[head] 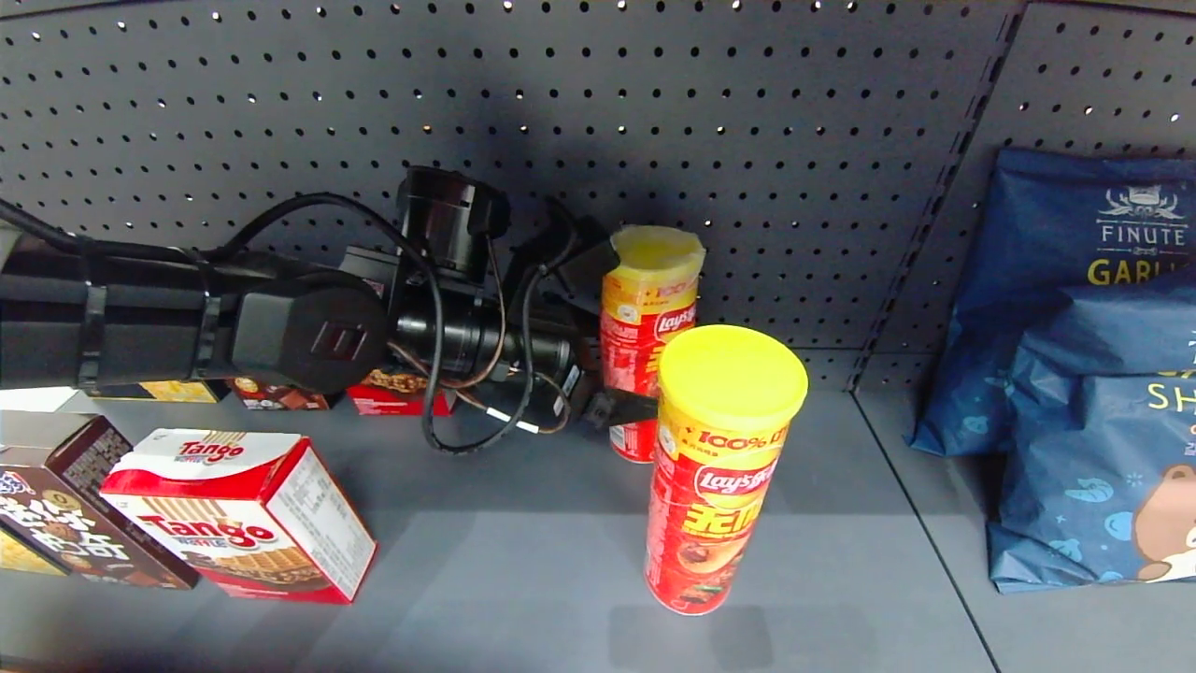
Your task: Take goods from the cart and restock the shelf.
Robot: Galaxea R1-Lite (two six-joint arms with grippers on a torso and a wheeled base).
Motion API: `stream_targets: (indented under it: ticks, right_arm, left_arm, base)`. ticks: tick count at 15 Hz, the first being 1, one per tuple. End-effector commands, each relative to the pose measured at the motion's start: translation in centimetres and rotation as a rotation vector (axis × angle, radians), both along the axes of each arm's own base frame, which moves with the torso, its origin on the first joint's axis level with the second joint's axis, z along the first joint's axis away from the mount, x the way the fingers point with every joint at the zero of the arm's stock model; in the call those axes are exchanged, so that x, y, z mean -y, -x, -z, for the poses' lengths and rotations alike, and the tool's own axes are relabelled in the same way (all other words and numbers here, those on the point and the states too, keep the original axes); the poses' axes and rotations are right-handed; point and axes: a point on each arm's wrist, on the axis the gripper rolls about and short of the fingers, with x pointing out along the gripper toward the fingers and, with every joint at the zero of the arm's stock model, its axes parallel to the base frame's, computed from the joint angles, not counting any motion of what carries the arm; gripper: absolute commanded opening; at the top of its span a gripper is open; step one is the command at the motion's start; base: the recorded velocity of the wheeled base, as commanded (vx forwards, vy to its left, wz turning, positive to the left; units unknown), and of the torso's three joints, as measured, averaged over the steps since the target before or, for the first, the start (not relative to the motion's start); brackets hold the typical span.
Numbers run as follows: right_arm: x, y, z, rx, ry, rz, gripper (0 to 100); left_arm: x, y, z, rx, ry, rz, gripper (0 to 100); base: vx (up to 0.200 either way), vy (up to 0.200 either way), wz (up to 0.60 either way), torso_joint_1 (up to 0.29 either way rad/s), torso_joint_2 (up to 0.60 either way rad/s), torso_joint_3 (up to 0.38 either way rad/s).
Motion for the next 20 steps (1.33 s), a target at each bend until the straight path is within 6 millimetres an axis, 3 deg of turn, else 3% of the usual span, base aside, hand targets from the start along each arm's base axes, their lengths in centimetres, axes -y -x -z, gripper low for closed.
stream_targets:
  ticks: [1,7,20]
  right_arm:
    - [0.0,0.0,0.0,-0.001,0.0,0.0,100]
    - [0.0,0.0,0.0,-0.001,0.0,-0.001,100]
    - [0.0,0.0,0.0,-0.001,0.0,-0.001,100]
  left_arm:
    - [-1.0,1.6,-0.8,-0.004,0.001,-0.021,100]
    - [-1.7,2.6,-1.4,0.004,-0.026,-0.147,100]
    - [-2.1,2.0,-1.2,0.035,-0.058,-0.297,100]
  base:
    - [0.0,0.0,0.0,0.0,0.0,0.0]
    - [0.0,0.0,0.0,0.0,0.0,0.0]
    - [0.0,0.0,0.0,0.0,0.0,0.0]
